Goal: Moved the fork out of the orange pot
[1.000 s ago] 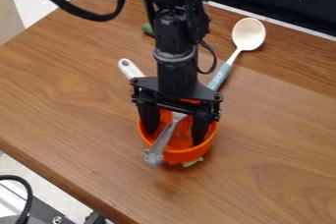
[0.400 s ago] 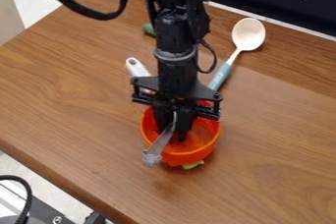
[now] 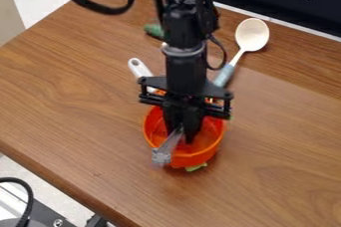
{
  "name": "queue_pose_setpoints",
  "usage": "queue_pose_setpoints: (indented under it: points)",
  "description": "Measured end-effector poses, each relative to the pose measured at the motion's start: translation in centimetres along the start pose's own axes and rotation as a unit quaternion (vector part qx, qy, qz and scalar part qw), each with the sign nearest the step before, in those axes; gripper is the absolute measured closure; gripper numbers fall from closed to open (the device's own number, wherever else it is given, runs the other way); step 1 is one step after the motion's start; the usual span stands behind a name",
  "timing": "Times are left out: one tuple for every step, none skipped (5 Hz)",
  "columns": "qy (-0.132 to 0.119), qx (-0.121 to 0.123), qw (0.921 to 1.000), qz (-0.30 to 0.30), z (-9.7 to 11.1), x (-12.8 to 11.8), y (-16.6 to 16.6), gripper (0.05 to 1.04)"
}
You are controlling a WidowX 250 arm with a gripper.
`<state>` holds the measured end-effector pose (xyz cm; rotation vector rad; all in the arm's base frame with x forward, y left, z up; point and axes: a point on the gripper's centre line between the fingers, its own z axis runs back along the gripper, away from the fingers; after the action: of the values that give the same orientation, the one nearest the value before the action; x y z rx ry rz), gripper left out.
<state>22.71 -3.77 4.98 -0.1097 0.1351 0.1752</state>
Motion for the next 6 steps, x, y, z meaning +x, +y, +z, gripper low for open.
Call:
queue_pose_setpoints:
  points:
    - [0.003,-0.012,0.9999,0.004,1.2,-0.1,0.0,0.934]
    - [0.006,-0.030,0.9995,0.004,2.8,-0.2,0.1,0.934]
    - [0.011,-0.052,0.9985,-0.005,4.2,-0.5,0.4,0.934]
    - [0.010,-0.065,0.9979,-0.003,5.0,-0.1,1.8,0.934]
    - [-0.010,-0.075,0.9971,0.009,5.5,0.6,4.0,0.934]
    - [-0.037,-0.082,0.9957,0.023,6.2,1.0,6.1,0.934]
